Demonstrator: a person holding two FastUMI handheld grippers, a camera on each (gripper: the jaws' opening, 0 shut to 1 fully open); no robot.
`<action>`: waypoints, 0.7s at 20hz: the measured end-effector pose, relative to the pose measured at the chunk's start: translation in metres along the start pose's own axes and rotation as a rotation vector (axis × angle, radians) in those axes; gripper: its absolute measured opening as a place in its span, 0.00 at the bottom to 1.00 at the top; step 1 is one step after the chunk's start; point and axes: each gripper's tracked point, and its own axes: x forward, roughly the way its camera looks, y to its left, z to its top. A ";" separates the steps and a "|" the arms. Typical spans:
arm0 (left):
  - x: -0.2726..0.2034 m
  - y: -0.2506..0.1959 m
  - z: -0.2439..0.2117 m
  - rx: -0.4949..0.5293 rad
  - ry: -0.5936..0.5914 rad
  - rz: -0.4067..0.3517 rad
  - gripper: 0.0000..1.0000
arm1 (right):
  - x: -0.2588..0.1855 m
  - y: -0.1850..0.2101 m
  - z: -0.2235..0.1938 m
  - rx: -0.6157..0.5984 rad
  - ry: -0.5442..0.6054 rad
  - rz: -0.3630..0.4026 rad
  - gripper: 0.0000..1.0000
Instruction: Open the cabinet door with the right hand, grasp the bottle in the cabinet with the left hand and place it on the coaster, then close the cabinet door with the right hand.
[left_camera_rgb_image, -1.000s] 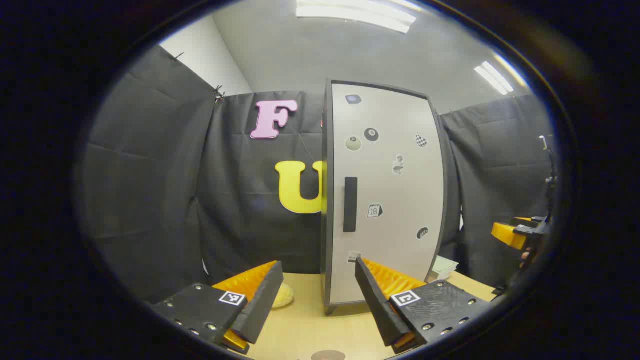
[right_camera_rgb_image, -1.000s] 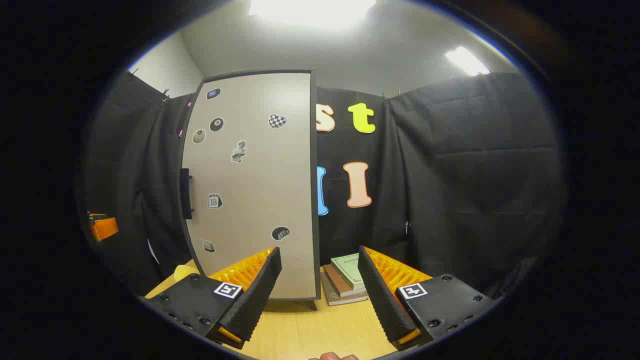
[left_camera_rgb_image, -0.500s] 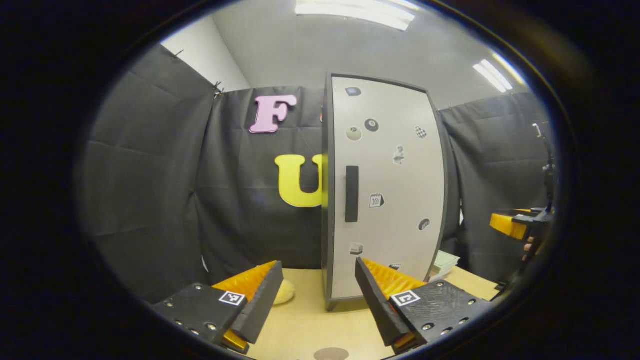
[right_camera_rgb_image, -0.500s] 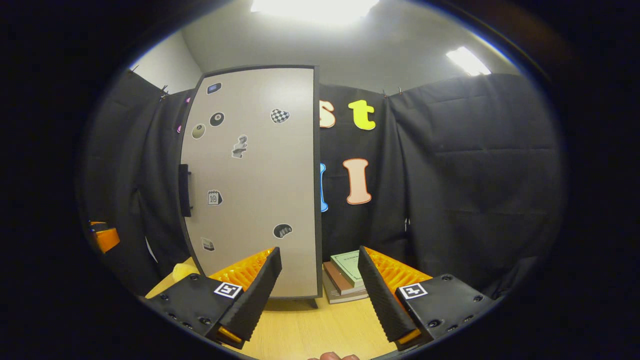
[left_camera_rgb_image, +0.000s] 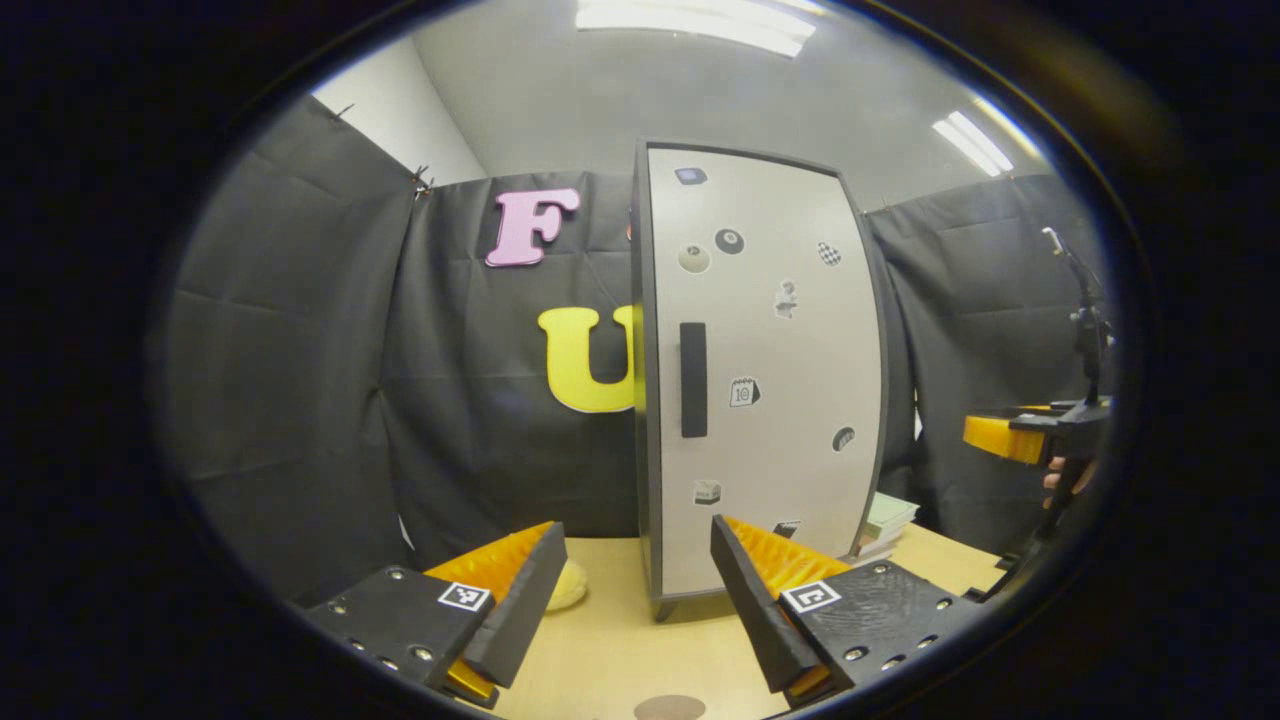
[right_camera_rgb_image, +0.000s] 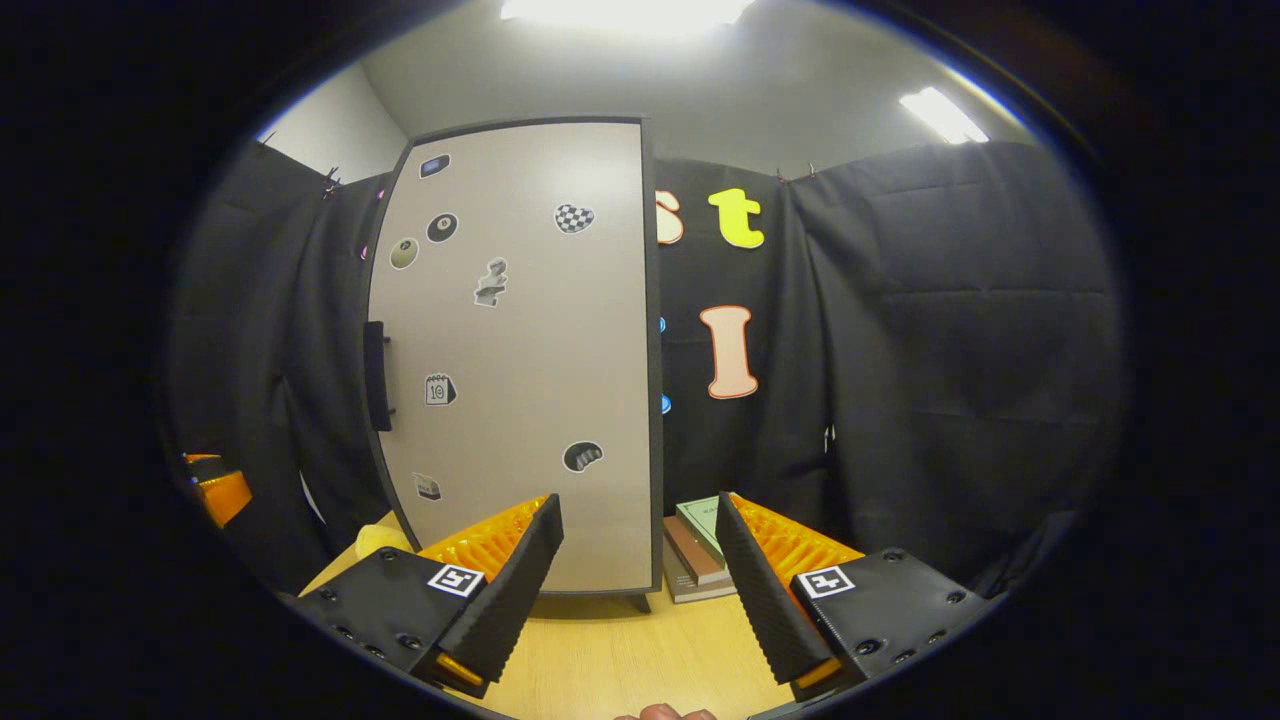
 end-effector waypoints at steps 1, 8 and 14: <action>0.000 0.002 -0.003 -0.001 0.004 0.001 0.90 | 0.003 0.004 0.001 0.006 0.003 0.009 0.97; -0.010 0.027 -0.019 -0.029 0.033 0.058 0.90 | 0.032 0.049 0.031 0.016 -0.015 0.108 0.97; -0.026 0.055 -0.038 -0.024 0.070 0.128 0.87 | 0.067 0.108 0.067 -0.047 -0.051 0.206 0.96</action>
